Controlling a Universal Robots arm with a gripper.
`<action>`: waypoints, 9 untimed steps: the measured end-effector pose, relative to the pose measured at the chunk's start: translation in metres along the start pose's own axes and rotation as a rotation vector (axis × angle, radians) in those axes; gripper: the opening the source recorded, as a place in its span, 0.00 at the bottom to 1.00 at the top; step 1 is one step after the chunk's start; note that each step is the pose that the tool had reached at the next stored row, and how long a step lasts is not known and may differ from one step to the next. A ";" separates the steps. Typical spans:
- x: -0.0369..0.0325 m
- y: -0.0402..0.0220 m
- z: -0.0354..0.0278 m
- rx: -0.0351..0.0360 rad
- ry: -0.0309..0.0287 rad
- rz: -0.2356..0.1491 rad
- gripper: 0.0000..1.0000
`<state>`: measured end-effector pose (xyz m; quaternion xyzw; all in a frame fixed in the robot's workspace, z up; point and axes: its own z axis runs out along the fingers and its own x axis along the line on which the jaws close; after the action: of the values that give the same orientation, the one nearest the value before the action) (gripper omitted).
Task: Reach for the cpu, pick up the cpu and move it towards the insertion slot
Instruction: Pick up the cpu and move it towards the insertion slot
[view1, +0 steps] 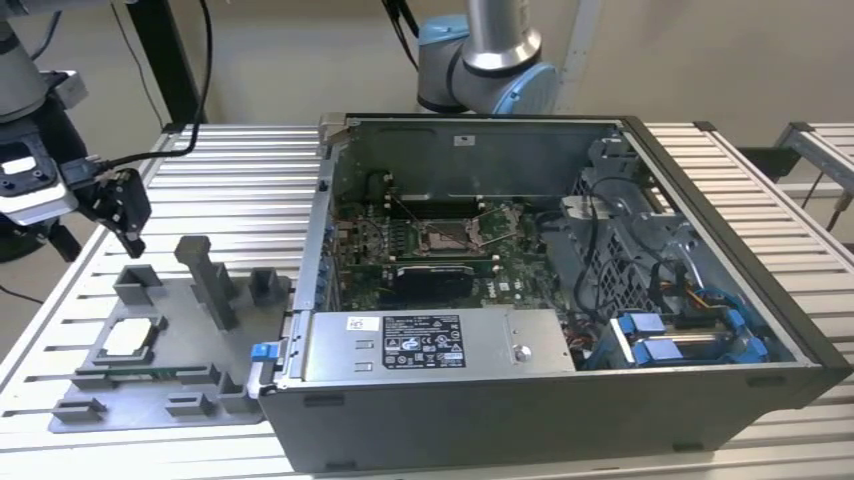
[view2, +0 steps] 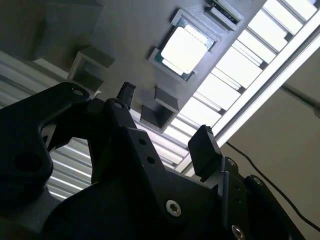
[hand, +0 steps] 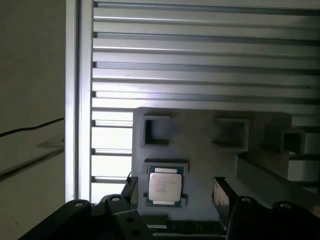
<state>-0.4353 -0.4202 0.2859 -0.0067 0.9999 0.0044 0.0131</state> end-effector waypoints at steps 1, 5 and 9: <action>0.0000 0.0000 0.0007 0.0000 0.0000 0.000 1.00; 0.0001 0.0000 0.0034 0.0001 0.0002 0.000 1.00; 0.0002 0.0000 0.0056 0.0001 0.0002 0.000 1.00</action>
<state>-0.4353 -0.4202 0.2803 -0.0067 0.9999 0.0043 0.0130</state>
